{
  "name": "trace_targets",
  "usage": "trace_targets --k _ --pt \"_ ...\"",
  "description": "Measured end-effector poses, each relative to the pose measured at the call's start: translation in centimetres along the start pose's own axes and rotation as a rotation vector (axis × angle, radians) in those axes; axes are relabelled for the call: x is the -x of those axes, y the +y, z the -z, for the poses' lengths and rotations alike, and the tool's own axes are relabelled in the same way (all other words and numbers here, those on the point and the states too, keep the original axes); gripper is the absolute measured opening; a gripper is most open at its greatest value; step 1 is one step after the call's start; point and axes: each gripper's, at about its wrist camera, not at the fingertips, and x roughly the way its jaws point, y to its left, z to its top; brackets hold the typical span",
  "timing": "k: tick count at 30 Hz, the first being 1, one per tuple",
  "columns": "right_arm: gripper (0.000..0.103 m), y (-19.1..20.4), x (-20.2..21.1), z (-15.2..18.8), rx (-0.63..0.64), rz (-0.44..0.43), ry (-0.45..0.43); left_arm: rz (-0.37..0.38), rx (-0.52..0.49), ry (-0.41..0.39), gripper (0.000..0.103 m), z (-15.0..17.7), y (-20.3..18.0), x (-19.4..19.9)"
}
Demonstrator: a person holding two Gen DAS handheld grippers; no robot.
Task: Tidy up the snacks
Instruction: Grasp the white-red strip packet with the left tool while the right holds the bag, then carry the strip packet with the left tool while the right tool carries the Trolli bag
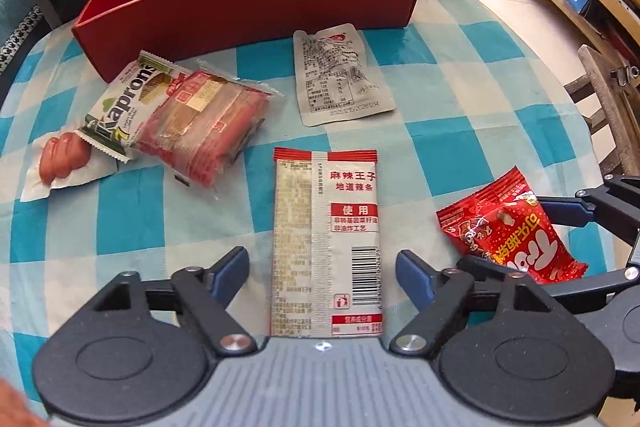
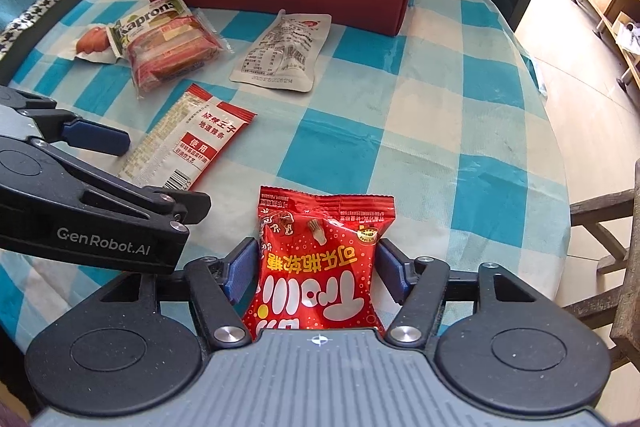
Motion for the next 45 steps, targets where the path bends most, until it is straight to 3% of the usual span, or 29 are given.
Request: trace_targets --k 4,7,15,19,25,30,39,45 --pt "0.063 0.0 0.3 0.1 0.000 0.006 -0.003 -0.025 0.008 -0.009 0.088 0.2 0.3 0.3" --pt "0.061 0.1 0.5 0.3 0.002 0.014 -0.009 -0.007 0.041 -0.003 0.085 0.2 0.8 0.6" --pt "0.061 -0.2 0.9 0.4 -0.027 0.001 -0.016 0.012 0.039 0.007 0.085 1.0 0.4 1.1" --pt "0.061 -0.5 0.7 0.3 -0.040 -0.005 -0.014 0.026 0.037 0.000 0.100 0.6 0.5 0.7" --pt "0.062 -0.7 0.4 0.3 -0.043 0.000 -0.004 -0.030 -0.035 -0.018 0.103 0.8 -0.4 0.1" --pt "0.062 -0.5 0.4 0.3 -0.034 0.004 -0.005 -0.033 -0.012 -0.013 0.086 1.0 0.0 0.8" --pt "0.060 0.2 1.0 0.5 -0.003 0.003 -0.023 0.024 0.044 0.007 0.081 1.6 0.6 1.6" --pt "0.060 0.2 1.6 0.2 -0.006 -0.001 -0.052 0.048 0.066 -0.020 0.081 1.5 0.8 2.6"
